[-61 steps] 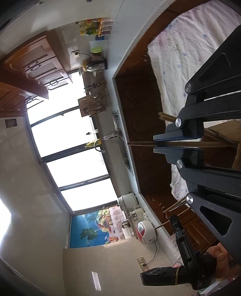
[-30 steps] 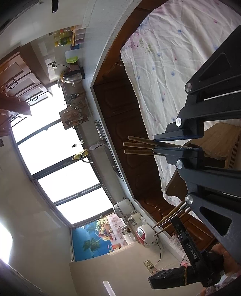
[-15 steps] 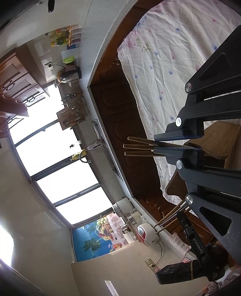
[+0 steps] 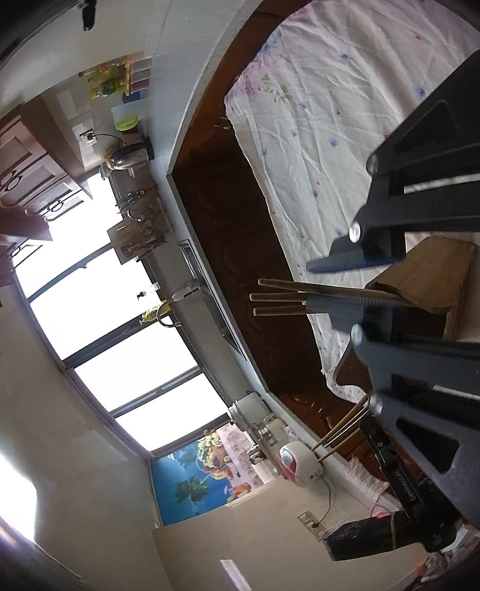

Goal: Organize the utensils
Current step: 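Lower the chopstick into the holder and open the left tool, then withdraw the left tool back from the holder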

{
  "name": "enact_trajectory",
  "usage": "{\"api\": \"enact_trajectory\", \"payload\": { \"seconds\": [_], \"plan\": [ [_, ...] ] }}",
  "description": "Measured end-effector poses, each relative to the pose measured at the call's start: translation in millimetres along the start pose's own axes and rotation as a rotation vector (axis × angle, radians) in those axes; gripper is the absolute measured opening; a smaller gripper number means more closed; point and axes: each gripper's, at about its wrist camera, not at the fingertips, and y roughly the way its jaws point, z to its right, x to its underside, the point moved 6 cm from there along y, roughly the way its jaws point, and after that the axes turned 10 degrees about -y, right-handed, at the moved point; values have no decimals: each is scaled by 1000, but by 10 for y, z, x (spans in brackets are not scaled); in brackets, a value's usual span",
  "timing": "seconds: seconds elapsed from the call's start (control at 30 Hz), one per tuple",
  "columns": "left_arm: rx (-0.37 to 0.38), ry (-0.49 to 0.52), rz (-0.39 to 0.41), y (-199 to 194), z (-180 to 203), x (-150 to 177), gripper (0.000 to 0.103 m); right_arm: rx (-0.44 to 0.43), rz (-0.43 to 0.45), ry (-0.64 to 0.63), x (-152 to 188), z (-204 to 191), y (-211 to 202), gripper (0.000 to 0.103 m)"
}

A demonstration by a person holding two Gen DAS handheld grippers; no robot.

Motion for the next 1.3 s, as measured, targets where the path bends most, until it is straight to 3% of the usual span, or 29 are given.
{"api": "enact_trajectory", "payload": {
  "seconds": [0.07,0.1,0.17,0.23,0.37,0.73,1.3],
  "plan": [
    [-5,-1,12,-60,0,-2,42,-10,8,17,-10,11,-30,53],
    [-12,-3,18,-91,-4,-1,55,-12,13,20,-19,19,-49,58],
    [-21,-10,35,-159,-18,4,70,-17,18,22,-25,14,-81,76],
    [-40,-14,48,-226,-50,13,83,-28,26,29,-28,3,-122,86],
    [-56,-19,48,-327,-93,55,87,-37,33,26,-47,-36,-193,94],
    [-79,-8,70,-785,-83,173,101,-67,12,8,25,-211,-453,98],
    [-119,13,126,-1782,-183,508,102,-89,33,-27,179,-471,-1253,102]
  ]
}}
